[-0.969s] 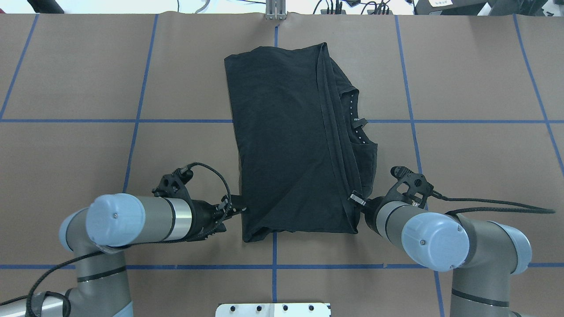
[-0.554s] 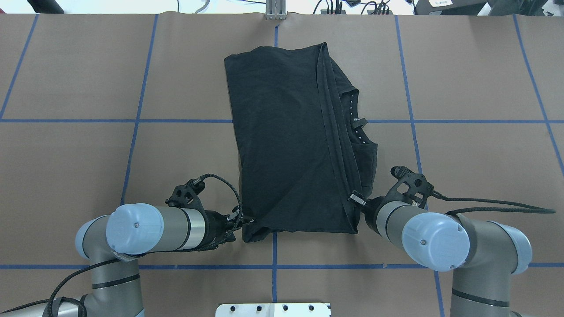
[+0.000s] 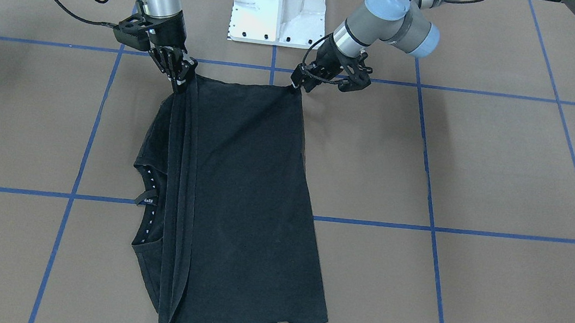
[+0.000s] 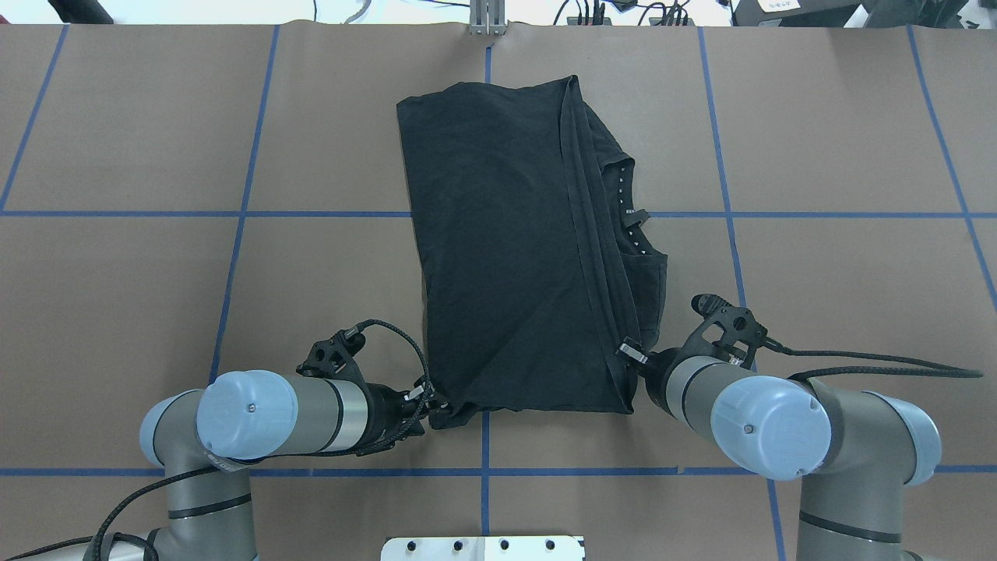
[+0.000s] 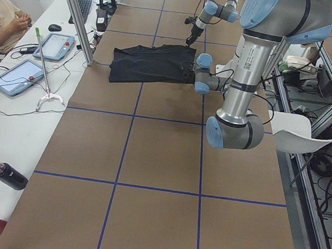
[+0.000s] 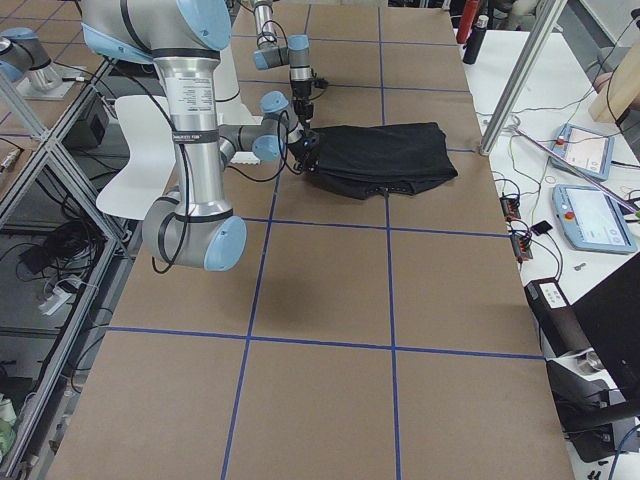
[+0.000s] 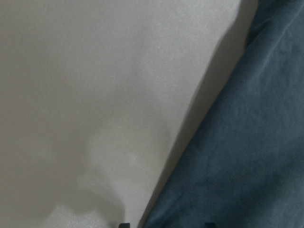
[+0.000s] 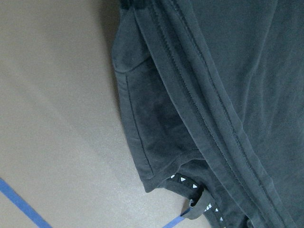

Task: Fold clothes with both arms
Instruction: 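Grasp both near corners of the shirt with left and right grippers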

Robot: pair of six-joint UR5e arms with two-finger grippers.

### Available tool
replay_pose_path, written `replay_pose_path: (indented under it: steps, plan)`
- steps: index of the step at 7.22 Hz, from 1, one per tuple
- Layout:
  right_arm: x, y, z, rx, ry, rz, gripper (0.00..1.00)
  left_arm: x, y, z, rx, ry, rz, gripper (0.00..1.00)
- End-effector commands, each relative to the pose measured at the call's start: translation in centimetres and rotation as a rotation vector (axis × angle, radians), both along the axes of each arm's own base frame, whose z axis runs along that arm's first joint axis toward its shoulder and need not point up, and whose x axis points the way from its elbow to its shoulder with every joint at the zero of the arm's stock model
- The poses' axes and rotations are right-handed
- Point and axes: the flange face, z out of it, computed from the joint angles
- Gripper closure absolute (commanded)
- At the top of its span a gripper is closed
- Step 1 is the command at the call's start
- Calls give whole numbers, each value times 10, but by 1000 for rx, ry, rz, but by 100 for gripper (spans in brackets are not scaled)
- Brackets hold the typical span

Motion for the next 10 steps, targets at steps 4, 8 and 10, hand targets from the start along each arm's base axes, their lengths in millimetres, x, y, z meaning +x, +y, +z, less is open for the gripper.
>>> replay_pose_path:
  steps: [4,8,10]
  plan:
    - [11,2,-3,2,-9,2,100,3,0,-4,-13,5,-2,69]
    - [10,3,-4,3,-10,-2,100,4,1,-4,-14,5,1,76]
    - [10,3,-4,2,-12,-1,100,4,1,-4,-14,5,1,63]
